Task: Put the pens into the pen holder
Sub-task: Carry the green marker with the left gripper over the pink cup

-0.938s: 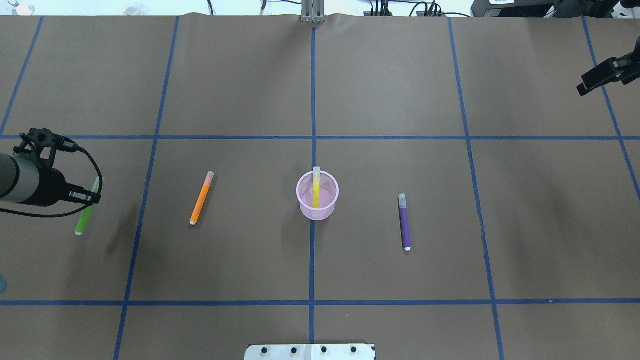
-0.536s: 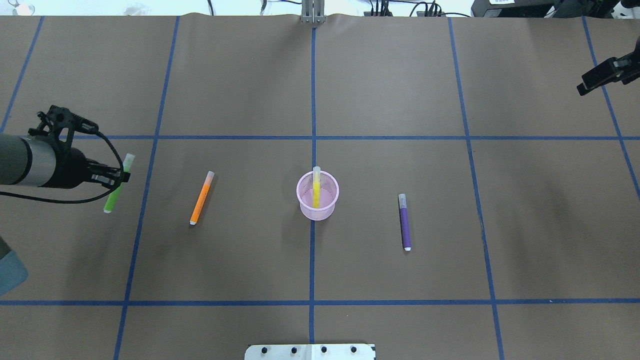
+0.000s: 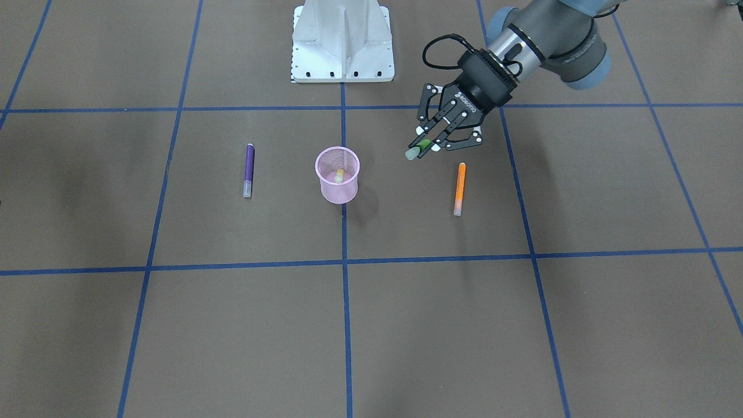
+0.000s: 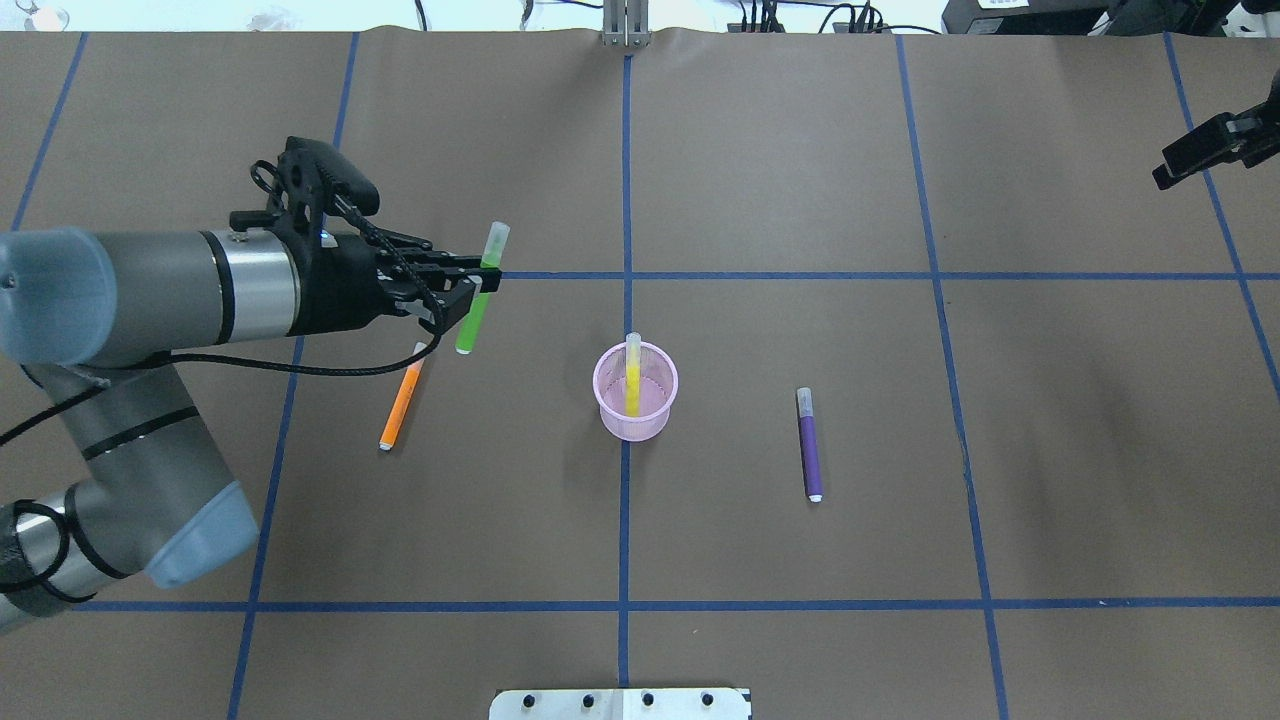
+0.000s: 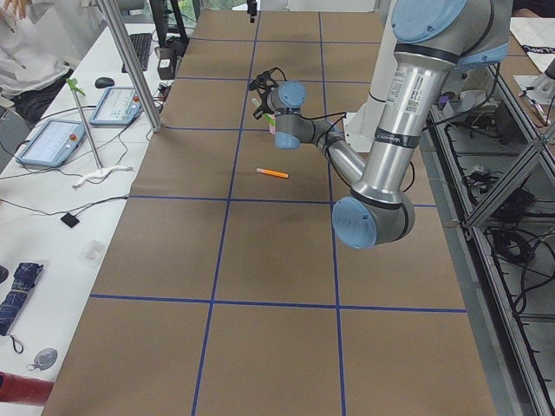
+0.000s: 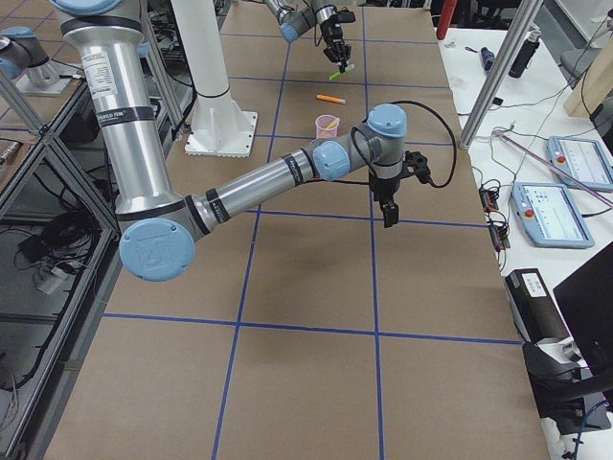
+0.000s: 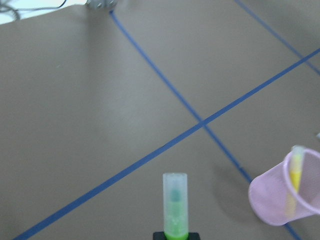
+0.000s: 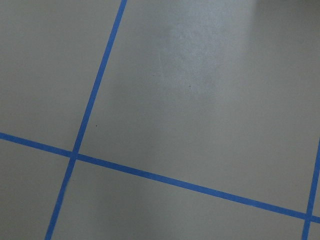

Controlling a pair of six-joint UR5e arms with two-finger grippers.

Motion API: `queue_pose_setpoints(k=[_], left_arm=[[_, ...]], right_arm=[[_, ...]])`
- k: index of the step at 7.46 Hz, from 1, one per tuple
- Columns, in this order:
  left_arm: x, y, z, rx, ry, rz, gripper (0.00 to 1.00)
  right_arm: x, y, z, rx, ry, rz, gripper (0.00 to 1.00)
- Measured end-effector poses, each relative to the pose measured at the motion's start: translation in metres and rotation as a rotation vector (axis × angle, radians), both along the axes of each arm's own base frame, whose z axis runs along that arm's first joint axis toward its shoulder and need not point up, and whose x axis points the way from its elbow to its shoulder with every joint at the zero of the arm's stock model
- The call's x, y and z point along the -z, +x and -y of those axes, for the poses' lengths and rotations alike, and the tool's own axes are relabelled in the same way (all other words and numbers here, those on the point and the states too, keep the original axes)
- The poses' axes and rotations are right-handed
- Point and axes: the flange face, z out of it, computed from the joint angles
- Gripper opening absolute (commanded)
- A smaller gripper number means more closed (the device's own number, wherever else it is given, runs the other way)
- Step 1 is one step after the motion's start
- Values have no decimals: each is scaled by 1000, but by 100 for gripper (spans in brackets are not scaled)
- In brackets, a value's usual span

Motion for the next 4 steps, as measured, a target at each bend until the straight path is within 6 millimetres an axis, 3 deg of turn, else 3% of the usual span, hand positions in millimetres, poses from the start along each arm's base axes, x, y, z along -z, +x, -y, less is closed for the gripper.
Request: queue_pose_setpoints(k=[2,4], left_arm=[[16,67,-11,59,102,-136,0],[11,111,-25,85,154,-200,0]], right_arm=[[0,-1,0,1,-1,0,100],[0,0,0,0,-1,0,100]])
